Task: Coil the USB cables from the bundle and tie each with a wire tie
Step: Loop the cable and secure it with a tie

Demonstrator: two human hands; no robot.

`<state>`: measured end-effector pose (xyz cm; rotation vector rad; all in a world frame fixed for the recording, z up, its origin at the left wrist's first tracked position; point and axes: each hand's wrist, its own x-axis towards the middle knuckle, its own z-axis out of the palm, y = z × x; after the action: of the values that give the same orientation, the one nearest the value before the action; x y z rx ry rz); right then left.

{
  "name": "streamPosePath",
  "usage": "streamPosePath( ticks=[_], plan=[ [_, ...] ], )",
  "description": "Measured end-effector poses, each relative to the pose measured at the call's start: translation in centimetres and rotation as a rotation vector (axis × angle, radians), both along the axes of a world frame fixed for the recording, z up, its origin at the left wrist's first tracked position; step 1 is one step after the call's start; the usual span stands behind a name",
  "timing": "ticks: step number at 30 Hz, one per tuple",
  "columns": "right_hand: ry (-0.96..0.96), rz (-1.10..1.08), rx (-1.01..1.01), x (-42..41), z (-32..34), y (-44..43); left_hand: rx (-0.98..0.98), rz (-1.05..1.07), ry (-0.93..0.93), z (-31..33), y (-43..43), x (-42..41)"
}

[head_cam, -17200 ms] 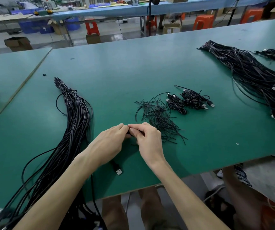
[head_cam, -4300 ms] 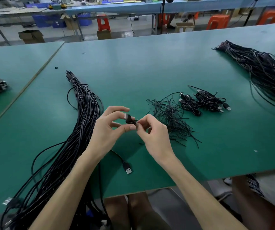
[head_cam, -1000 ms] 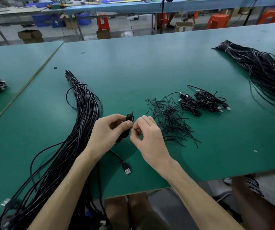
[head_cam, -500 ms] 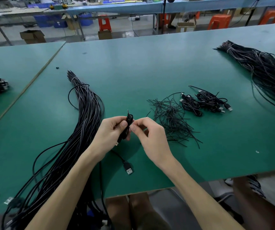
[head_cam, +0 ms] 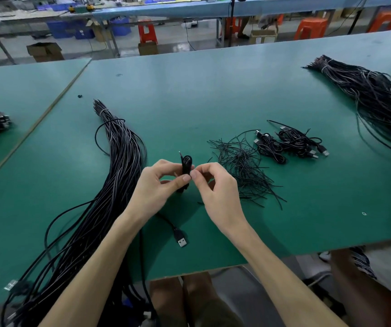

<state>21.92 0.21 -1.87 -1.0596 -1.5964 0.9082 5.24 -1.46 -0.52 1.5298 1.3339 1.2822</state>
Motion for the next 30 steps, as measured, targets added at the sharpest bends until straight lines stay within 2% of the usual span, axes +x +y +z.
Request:
streamPosePath(
  ticks=[6, 9, 16, 20, 25, 30],
  plan=[
    [0.063, 0.048, -0.071, 0.17, -0.03, 0.1, 0.001, -0.05, -0.017, 0.21, -0.19, -0.12],
    [0.102, 0.057, -0.107, 0.31, 0.01, 0.16, -0.021, -0.055, -0.089, 0.53, -0.27, 0.13],
    [0.196, 0.009, -0.136, 0.32, 0.24, -0.03, -0.046, -0.091, -0.144, 0.52, -0.36, 0.33],
    [0.249, -0.043, -0.172, 0.34, 0.26, 0.2, -0.029, -0.033, -0.131, 0.38, -0.22, 0.26],
    [0.177, -0.006, -0.155, 0.09, 0.16, 0.13, -0.035, 0.011, -0.187, 0.12, -0.09, 0.23],
    [0.181, 0.002, -0.161, 0.13, 0.26, 0.15, -0.037, 0.052, -0.16, -0.06, 0.11, 0.08]
  ],
)
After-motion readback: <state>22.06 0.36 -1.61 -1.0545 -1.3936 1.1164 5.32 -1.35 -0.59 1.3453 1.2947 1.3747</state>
